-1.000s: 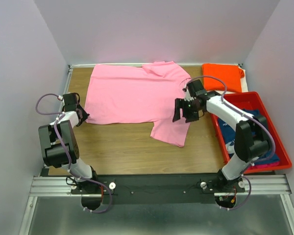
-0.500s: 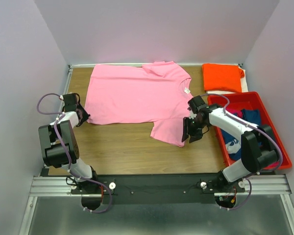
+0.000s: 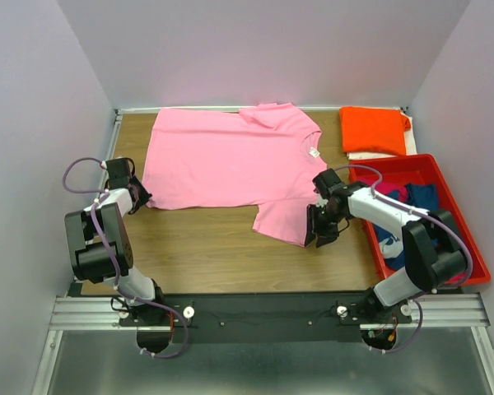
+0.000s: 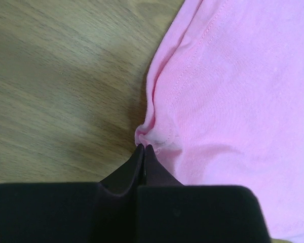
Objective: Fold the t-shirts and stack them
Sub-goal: Fold the tshirt
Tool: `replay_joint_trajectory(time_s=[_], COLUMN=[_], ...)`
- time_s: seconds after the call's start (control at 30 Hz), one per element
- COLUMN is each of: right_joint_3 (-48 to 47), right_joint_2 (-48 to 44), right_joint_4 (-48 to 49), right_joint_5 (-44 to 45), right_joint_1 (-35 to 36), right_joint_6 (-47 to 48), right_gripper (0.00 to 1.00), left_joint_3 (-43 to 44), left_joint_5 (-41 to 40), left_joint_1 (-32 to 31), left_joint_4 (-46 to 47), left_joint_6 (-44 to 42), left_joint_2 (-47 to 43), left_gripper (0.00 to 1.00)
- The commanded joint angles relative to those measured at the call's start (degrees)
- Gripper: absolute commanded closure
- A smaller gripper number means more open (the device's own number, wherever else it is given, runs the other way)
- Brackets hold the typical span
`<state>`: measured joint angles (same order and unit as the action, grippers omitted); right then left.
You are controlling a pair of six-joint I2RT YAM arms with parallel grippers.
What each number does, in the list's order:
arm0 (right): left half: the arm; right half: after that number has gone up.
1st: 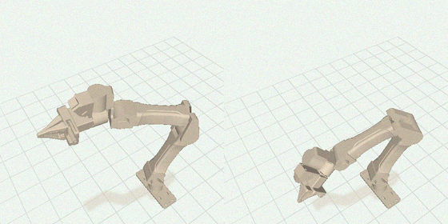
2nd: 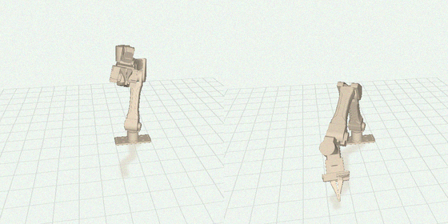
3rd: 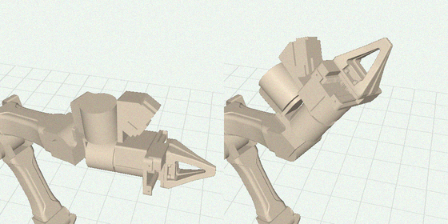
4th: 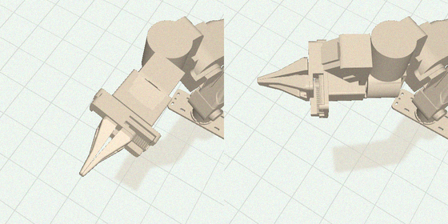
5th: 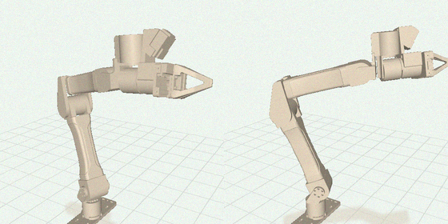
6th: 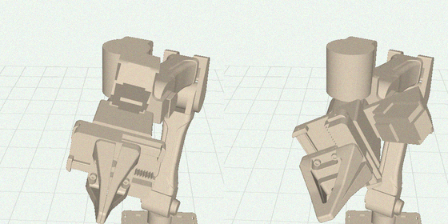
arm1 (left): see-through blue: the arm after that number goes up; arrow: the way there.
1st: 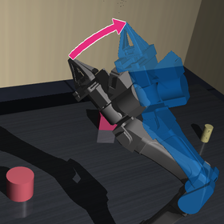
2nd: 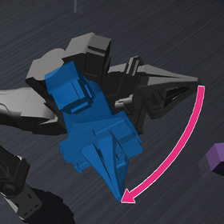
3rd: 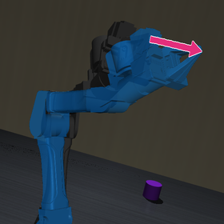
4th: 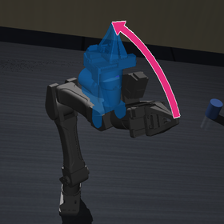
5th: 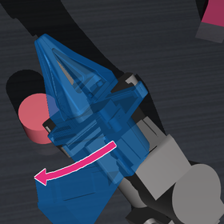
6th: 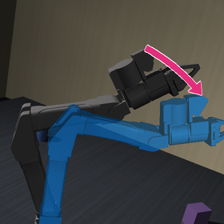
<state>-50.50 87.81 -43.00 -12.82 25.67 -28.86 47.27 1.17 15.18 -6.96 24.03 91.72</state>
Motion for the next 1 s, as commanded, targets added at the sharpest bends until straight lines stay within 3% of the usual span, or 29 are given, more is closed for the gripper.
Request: replay_joint_trajectory(time_s=[0.0,0.7,0.83,0.97], right_joint_3=[0.05,4.00,4.18,3.92], right_joint_2=[0.78,3.16,3.77,4.21], right_joint_4=[2.57,6.79,7.32,7.32], right_joint_5=[1.83,3.77,4.91,6.49], right_joint_1=[0.61,4.04,4.04,4.12], right_joint_6=[-1.46,-1.72,-1.64,-1.64], right_gripper=[0.53,0.69,0.85,0.92], left_joint_3=[-0.60,-2.35,-2.79,-3.41], left_joint_5=[1.20,0.06,0.06,0.06], left_joint_1=[0.38,1.26,1.52,1.87], left_joint_4=[0.02,-1.39,-1.48,-1.39], left_joint_6=[-0.92,-2.23,-2.50,-2.85], left_joint_2=[-2.34,-4.71,-5.24,-5.41], left_gripper=[1.00,1.00,1.00,1.00])
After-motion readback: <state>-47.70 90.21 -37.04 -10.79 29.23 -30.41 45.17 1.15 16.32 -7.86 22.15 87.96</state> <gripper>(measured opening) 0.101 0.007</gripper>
